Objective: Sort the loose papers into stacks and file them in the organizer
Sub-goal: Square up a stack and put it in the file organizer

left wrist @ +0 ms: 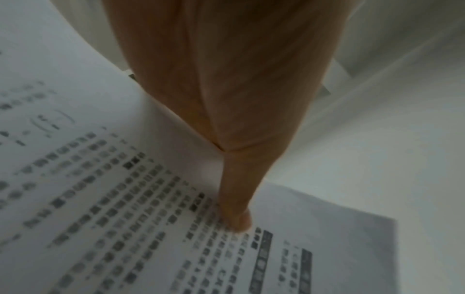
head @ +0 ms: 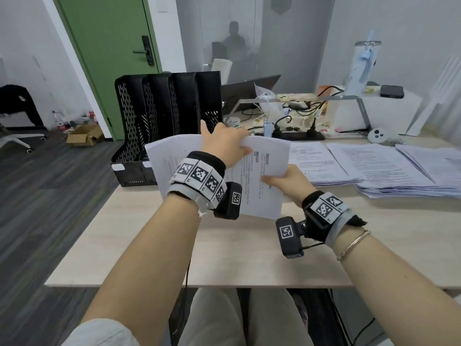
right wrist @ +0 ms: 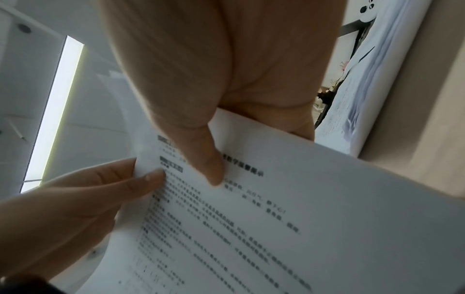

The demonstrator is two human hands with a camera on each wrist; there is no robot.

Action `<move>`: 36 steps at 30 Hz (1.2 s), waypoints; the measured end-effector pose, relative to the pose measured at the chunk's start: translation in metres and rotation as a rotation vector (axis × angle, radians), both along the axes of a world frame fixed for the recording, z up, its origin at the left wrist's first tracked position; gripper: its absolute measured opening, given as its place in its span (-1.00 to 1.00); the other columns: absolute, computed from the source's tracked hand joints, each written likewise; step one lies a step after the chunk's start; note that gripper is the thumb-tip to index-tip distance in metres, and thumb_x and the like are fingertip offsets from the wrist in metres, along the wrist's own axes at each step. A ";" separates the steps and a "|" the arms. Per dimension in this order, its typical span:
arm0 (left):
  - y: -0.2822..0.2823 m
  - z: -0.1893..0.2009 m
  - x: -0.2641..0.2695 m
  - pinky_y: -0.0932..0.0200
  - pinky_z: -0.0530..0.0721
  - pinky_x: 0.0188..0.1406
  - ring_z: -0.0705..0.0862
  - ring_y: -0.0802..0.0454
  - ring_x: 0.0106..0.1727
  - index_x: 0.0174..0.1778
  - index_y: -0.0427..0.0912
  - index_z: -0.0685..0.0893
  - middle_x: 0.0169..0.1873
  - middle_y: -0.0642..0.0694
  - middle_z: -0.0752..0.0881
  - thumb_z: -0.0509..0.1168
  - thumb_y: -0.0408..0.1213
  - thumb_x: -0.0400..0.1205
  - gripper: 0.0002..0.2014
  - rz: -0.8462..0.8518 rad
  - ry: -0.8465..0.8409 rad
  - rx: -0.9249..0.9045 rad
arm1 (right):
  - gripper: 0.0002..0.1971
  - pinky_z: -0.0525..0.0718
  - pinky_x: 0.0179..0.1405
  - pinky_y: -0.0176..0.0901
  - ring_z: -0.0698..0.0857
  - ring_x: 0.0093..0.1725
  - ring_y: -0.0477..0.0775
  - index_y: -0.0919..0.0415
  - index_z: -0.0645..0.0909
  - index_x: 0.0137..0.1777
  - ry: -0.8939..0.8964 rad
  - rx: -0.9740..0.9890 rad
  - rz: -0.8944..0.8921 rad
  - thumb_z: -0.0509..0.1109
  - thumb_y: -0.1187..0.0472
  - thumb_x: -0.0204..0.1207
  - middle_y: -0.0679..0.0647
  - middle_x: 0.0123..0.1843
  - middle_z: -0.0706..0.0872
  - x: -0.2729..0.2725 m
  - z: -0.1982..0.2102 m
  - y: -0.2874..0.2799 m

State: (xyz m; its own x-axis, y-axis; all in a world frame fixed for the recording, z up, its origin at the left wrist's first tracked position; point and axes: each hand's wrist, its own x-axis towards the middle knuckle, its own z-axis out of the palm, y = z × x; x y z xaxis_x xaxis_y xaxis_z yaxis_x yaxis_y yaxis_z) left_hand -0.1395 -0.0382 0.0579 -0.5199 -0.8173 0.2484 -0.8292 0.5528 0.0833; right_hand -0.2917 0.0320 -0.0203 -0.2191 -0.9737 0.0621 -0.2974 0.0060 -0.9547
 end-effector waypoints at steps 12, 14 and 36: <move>0.011 -0.002 -0.020 -0.24 0.06 0.51 0.50 -0.07 0.28 -0.07 0.02 0.60 -0.18 0.07 0.59 0.13 -0.01 0.68 -0.80 -0.128 0.081 -0.046 | -0.88 0.62 0.25 0.20 0.70 0.14 0.23 0.12 0.67 -0.01 -0.080 -0.008 0.002 0.48 0.28 0.48 0.22 0.10 0.75 0.002 0.001 -0.007; 0.013 0.000 -0.025 -0.18 0.08 0.48 0.50 -0.04 0.25 -0.01 0.03 0.62 -0.18 0.07 0.60 0.12 -0.02 0.68 -0.80 -0.152 0.128 -0.074 | -0.85 0.63 0.25 0.22 0.70 0.16 0.25 0.08 0.68 -0.02 -0.114 -0.017 0.031 0.50 0.29 0.45 0.23 0.11 0.76 -0.001 0.002 -0.008; -0.013 -0.009 0.005 -0.09 0.28 0.16 0.56 -0.09 0.05 -0.04 -0.02 0.55 -0.14 0.03 0.63 0.18 0.16 0.56 -0.68 0.034 0.025 -0.169 | -0.75 0.59 0.29 0.30 0.70 0.17 0.21 0.07 0.68 -0.07 -0.073 0.107 -0.096 0.41 0.45 0.42 0.17 0.13 0.76 -0.066 -0.008 0.004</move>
State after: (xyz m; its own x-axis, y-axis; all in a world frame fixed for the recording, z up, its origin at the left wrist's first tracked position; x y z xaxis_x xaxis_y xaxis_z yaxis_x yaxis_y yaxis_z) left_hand -0.1343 -0.0512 0.0488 -0.4843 -0.7802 0.3959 -0.8467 0.5319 0.0124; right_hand -0.3578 0.0360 -0.0287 -0.3120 -0.9482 -0.0605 -0.2204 0.1342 -0.9661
